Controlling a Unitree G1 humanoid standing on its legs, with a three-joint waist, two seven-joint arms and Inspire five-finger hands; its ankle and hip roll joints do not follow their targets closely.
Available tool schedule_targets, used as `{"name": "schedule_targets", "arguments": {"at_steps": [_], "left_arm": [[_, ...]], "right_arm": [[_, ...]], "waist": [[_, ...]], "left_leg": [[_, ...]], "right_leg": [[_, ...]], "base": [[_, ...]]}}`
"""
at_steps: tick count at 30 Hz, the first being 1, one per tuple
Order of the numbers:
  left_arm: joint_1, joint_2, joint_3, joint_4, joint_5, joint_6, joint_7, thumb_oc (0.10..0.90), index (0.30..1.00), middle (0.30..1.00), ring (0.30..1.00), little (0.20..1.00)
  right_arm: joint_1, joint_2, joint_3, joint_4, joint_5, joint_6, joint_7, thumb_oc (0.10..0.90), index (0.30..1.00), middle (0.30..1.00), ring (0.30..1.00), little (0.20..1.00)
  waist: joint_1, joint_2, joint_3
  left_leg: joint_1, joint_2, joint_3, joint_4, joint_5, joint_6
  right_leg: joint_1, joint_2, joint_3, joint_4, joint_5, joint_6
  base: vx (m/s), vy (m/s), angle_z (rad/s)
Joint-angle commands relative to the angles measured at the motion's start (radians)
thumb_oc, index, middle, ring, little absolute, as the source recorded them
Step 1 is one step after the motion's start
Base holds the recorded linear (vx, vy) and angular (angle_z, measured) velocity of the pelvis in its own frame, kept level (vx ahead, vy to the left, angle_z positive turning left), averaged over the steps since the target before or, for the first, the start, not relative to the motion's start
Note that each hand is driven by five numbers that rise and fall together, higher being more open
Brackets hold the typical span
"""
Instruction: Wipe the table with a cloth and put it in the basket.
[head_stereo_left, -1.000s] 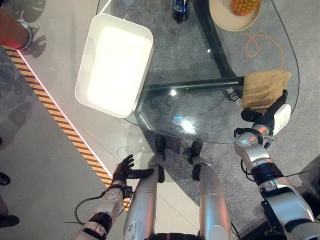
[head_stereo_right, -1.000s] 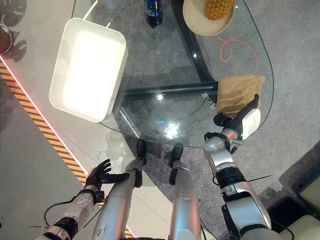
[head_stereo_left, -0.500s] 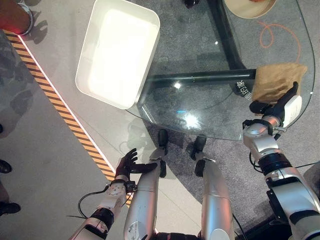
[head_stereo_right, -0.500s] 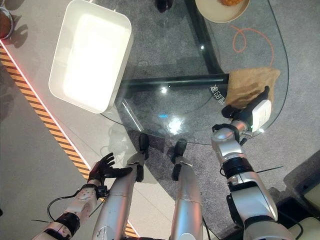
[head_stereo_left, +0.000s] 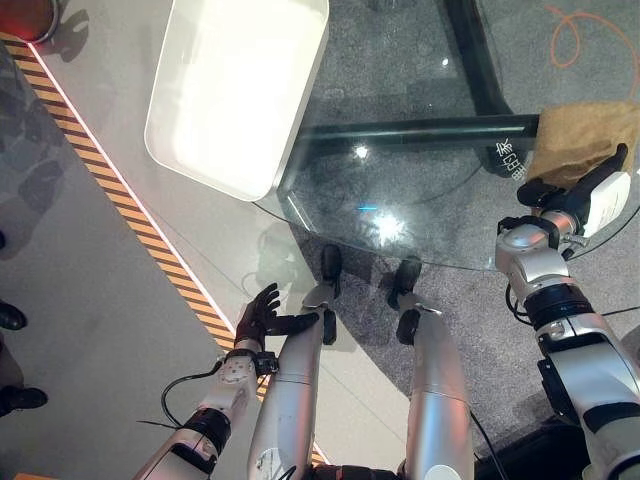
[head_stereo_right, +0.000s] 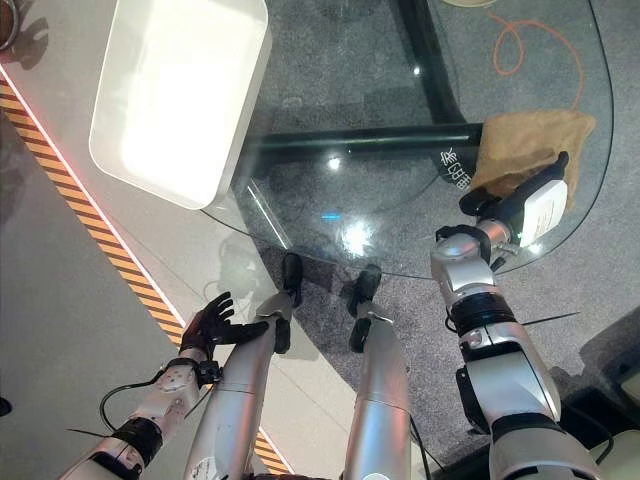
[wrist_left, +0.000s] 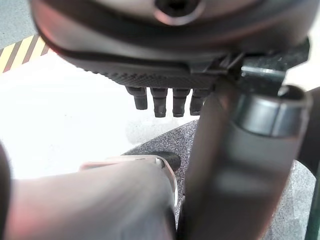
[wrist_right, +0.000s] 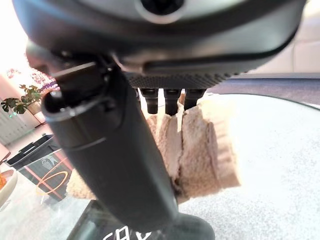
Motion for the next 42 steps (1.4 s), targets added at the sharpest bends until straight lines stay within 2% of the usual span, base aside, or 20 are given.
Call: {"name": "schedule_targets", "arguments": {"at_steps": [1, 6, 7, 8, 9, 10, 36, 42], "left_arm": [[0.115, -0.011, -0.053, 0.017, -0.003, 0.005, 0.017, 0.800, 0.900, 0.900, 0.900, 0.900], [0.118, -0.008, -0.070, 0.010, -0.008, -0.011, 0.012, 0.800, 0.900, 0.900, 0.900, 0.900], [0.118, -0.007, -0.073, 0.008, -0.009, -0.012, 0.012, 0.800, 0.900, 0.900, 0.900, 0.900], [0.119, -0.005, -0.075, 0.005, -0.010, -0.014, 0.012, 0.800, 0.900, 0.900, 0.900, 0.900], [0.120, -0.005, -0.075, 0.004, -0.010, -0.015, 0.011, 0.800, 0.900, 0.900, 0.900, 0.900], [0.118, -0.003, -0.078, -0.002, -0.014, -0.014, 0.011, 0.800, 0.900, 0.900, 0.900, 0.900], [0.138, 0.005, -0.093, -0.022, -0.030, -0.048, 0.004, 0.800, 0.900, 0.900, 0.900, 0.900], [0.138, 0.000, -0.090, -0.033, -0.032, -0.050, 0.004, 0.800, 0.900, 0.900, 0.900, 0.900]], "right_arm": [[-0.022, -0.181, 0.032, 0.068, 0.009, 0.018, 0.009, 0.800, 0.900, 0.900, 0.900, 0.900], [-0.038, -0.196, 0.037, 0.147, 0.020, 0.017, 0.081, 0.800, 0.900, 0.900, 0.900, 0.900], [-0.041, -0.197, 0.039, 0.159, 0.021, 0.017, 0.099, 0.438, 0.589, 0.589, 0.589, 0.538], [-0.046, -0.200, 0.044, 0.167, 0.022, 0.019, 0.116, 0.342, 0.507, 0.507, 0.507, 0.442], [-0.048, -0.201, 0.047, 0.171, 0.022, 0.022, 0.125, 0.281, 0.455, 0.455, 0.455, 0.381], [-0.061, -0.205, 0.061, 0.184, 0.026, 0.027, 0.147, 0.100, 0.300, 0.300, 0.300, 0.200], [-0.054, -0.200, 0.060, 0.188, 0.021, -0.026, 0.205, 0.100, 0.300, 0.300, 0.300, 0.200], [-0.051, -0.191, 0.077, 0.144, 0.020, -0.061, 0.242, 0.100, 0.300, 0.300, 0.300, 0.200]], "waist": [[0.009, 0.079, -0.020], [0.014, 0.089, -0.020], [0.016, 0.090, -0.020], [0.017, 0.091, -0.020], [0.017, 0.092, -0.020], [0.019, 0.096, -0.020], [0.026, 0.096, -0.020], [0.027, 0.094, -0.020]], "left_leg": [[-0.013, -0.008, -0.008, 0.103, -0.146, -0.009], [-0.026, -0.009, -0.011, 0.105, -0.145, -0.012], [-0.028, -0.010, -0.011, 0.106, -0.145, -0.012], [-0.030, -0.011, -0.012, 0.106, -0.145, -0.012], [-0.031, -0.011, -0.012, 0.106, -0.145, -0.012], [-0.032, -0.012, -0.012, 0.105, -0.142, -0.012], [-0.030, -0.015, -0.015, 0.098, -0.142, -0.009], [-0.028, -0.016, -0.013, 0.097, -0.144, -0.006]], "right_leg": [[-0.031, 0.042, -0.001, -0.023, 0.038, 0.025], [-0.044, 0.038, -0.001, -0.019, 0.039, 0.026], [-0.046, 0.038, -0.001, -0.019, 0.039, 0.026], [-0.048, 0.038, -0.002, -0.019, 0.040, 0.026], [-0.049, 0.038, -0.003, -0.019, 0.040, 0.026], [-0.052, 0.037, -0.004, -0.017, 0.040, 0.025], [-0.053, 0.041, -0.009, -0.017, 0.043, 0.030], [-0.050, 0.042, -0.008, -0.017, 0.042, 0.031]], "base": [[0.00, 0.000, 0.00], [0.00, -0.001, 0.01], [0.02, -0.005, 0.06], [0.01, -0.002, 0.07], [0.02, 0.006, 0.07], [0.01, 0.010, 0.05], [0.00, 0.002, 0.00], [0.00, 0.045, -0.01]]}}
